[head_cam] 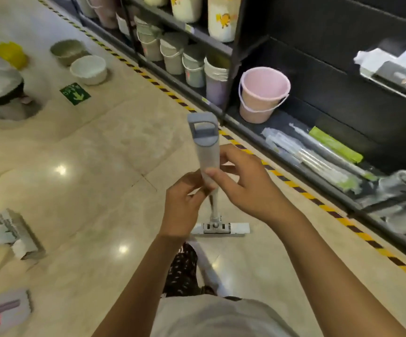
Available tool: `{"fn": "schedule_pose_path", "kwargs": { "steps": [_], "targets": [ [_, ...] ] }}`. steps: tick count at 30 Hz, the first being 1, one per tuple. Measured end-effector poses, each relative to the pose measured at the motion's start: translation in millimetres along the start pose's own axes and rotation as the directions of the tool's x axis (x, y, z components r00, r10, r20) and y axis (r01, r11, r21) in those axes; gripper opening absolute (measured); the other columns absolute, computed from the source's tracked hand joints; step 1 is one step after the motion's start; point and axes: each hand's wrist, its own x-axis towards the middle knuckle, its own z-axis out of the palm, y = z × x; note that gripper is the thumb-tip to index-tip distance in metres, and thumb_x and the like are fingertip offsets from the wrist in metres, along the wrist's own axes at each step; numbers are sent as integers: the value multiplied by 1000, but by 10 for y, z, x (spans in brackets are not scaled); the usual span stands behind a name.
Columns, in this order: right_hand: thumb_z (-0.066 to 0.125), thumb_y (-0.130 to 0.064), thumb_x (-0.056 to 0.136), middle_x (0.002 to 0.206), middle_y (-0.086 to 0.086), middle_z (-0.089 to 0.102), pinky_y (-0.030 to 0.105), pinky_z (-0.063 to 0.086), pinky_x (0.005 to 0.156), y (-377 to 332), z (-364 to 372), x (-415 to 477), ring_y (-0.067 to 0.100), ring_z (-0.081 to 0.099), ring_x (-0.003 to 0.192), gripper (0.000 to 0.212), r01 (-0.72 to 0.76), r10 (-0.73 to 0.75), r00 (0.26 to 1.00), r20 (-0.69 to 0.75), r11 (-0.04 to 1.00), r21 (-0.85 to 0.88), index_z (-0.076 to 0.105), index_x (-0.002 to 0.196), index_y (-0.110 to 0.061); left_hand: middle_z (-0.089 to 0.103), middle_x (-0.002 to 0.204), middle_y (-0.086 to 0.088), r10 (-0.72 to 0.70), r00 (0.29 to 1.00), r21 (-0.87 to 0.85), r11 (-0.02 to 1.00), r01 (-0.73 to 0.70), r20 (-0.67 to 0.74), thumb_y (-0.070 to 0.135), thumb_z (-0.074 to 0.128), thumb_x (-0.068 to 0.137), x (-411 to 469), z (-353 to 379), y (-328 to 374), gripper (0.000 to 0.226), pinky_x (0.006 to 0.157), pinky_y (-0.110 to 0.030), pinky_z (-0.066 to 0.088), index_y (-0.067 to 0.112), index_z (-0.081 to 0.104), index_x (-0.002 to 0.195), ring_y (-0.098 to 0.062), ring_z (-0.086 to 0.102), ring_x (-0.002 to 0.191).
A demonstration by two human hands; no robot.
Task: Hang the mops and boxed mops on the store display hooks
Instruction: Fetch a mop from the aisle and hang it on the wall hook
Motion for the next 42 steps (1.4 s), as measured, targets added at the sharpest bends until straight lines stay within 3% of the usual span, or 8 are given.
{"fn": "schedule_pose_path", "kwargs": {
  "steps": [4,10,19,24,27,33,37,42],
  "targets": [
    [56,-30,96,94,-21,60,12,49,83,267,-267,377,-6,59,91,20,-104,98,983,-157,994,-30,60,107,-14,71,85,18,57,984,4,998,-58,171,22,61,86,711,219,-14,19,74,-17,52,39,67,92,-1,65,82],
    [56,-33,95,91,-24,58,5,45,77,499,-615,1102,-11,57,91,10,-295,256,895,-365,954,-54,56,103,-28,75,92,1,-16,922,-24,999,27,387,16,67,89,1796,464,25,17,81,-38,57,17,74,104,-17,69,87],
    [55,-30,96,96,-24,60,4,44,75,770,-901,1687,-7,58,92,9,-416,336,741,-581,909,-5,56,104,-27,68,79,18,53,798,18,997,-79,601,3,63,88,2807,738,86,25,71,-15,50,9,73,111,7,61,70],
    [48,-47,88,99,-21,60,8,48,75,896,-1119,1935,-6,58,95,30,-396,318,697,-643,918,25,55,108,-25,70,86,12,107,740,46,982,-184,664,8,64,89,3242,912,171,26,73,-13,49,30,71,101,0,63,80],
    [46,-45,88,99,-25,58,8,49,76,1010,-1289,2120,-11,57,95,21,-351,288,700,-654,936,36,53,105,-35,65,81,2,176,748,78,953,-292,640,18,67,86,3513,1062,210,10,70,-27,50,14,73,93,-9,59,77],
    [52,-34,94,100,-28,58,6,48,76,1354,-1846,2669,-15,58,94,13,-237,212,740,-638,970,48,49,102,-44,62,82,-6,219,773,83,940,-331,596,49,55,79,4179,1430,410,46,72,-38,50,11,72,96,-20,58,79],
    [58,-27,94,93,-18,64,11,49,72,1624,-2485,3016,-4,62,85,7,-174,179,727,-663,982,74,57,98,-32,64,84,-13,238,785,59,943,-329,572,43,58,87,4699,1907,577,41,75,-47,53,5,69,98,-29,59,81],
    [60,-23,95,85,-14,65,20,53,72,1791,-3448,3302,3,63,81,13,-144,146,687,-711,988,64,57,90,-36,73,91,-3,294,722,35,915,-403,627,24,60,95,5227,2655,1110,19,80,-35,55,20,73,107,-18,67,85]
  ]
}}
